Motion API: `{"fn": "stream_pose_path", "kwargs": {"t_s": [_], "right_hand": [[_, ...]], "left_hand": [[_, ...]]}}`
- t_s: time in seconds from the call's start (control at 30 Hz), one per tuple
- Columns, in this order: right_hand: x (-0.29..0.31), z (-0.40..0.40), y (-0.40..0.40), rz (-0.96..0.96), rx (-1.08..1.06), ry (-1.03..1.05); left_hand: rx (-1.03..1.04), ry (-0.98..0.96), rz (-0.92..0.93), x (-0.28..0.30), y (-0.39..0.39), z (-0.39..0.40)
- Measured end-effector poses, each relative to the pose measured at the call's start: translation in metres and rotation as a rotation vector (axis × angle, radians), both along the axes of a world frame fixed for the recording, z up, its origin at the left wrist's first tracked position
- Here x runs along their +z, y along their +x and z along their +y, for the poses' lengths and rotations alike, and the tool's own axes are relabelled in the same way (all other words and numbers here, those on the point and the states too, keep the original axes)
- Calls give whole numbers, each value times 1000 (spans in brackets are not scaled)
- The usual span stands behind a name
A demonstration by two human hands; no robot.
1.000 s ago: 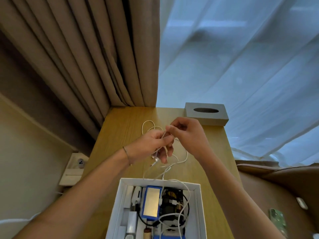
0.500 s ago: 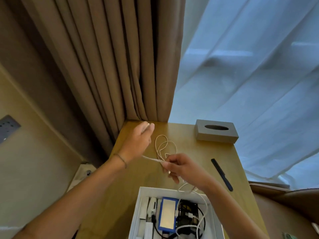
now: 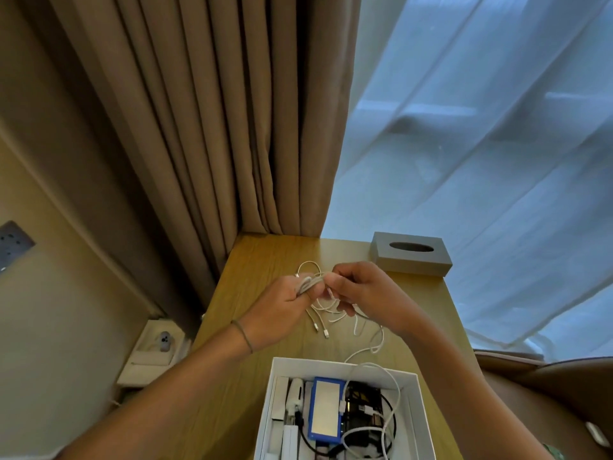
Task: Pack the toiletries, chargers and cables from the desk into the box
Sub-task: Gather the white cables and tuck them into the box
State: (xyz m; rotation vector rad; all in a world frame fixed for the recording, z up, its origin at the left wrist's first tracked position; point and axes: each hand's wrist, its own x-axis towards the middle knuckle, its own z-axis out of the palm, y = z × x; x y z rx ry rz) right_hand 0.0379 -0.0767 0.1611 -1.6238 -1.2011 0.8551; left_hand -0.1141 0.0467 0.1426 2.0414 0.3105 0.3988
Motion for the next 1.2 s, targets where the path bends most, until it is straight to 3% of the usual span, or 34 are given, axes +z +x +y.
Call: {"fn": "stream_pose_path", "kwargs": {"t_s": [0.1, 0.27, 0.37, 0.47, 0.53, 0.63, 0.7, 0.77, 0.93, 1.03, 1.1, 1.2], "right_hand": [[-8, 2, -6, -2, -28, 41], [-19, 7, -31, 81, -37, 46], [-29, 14, -56, 170, -68, 47], [-39, 13, -65, 108, -93, -22], [-45, 4, -67, 41, -65, -73], [-44, -12, -61, 15, -12, -119], [-35, -23, -51, 70, 17, -127], [-22, -31, -39, 176, 22, -98], [0, -31, -16, 212, 6, -22], [2, -24, -13, 5, -83, 23], [-1, -21, -15, -127, -148, 43], [-15, -19, -26, -207, -224, 5]], "left_hand": [[54, -125, -30, -6, -4, -6], [247, -409, -295, -5, -6, -17], [386, -589, -362, 6, 3, -23], [518, -823, -446, 23, 9, -13], [532, -765, -437, 27, 9, 3], [498, -387, -237, 16, 8, 15], [445, -113, -131, 6, 5, 15], [325, 22, -58, -5, 1, 13], [-100, 50, 189, -23, -1, -4], [-206, -60, 178, -25, -1, -21], [-70, -157, 41, -22, 0, -23], [324, -312, -190, -11, 4, -19]]}}
